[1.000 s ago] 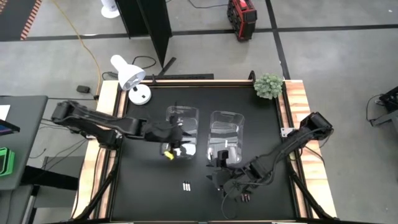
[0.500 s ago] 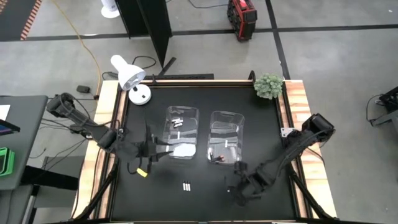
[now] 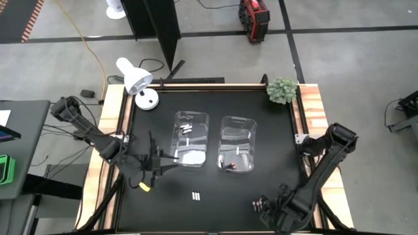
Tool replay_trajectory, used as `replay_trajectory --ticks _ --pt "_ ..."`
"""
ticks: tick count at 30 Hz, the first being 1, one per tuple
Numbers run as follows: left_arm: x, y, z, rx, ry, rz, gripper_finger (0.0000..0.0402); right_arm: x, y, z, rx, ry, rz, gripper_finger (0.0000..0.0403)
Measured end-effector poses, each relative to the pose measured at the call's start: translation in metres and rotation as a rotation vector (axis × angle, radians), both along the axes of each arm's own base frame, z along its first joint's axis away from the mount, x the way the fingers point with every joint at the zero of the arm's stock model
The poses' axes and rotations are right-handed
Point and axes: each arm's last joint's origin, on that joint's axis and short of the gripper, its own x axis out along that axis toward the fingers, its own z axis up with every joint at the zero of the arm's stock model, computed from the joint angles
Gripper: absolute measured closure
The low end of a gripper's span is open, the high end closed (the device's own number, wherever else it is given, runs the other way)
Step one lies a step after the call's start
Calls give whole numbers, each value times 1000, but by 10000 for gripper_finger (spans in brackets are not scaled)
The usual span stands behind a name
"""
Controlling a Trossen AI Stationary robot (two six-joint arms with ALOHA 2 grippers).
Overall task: Sort batteries
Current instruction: Put the black battery into the right transparent bin
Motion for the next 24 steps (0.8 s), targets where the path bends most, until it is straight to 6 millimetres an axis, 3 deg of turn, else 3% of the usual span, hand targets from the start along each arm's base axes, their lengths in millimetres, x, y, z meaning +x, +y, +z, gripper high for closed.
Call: replay_trajectory --ticks 9,19,24 --pt "-19 -24 1 -58 -34 -42 295 -14 -7 -27 0 25 -232 180" --pt "-46 -45 4 -18 -128 16 294 5 0 -67 -26 62 -271 180" --pt "-48 -46 5 -20 -143 28 294 9 4 -73 -29 90 -271 180"
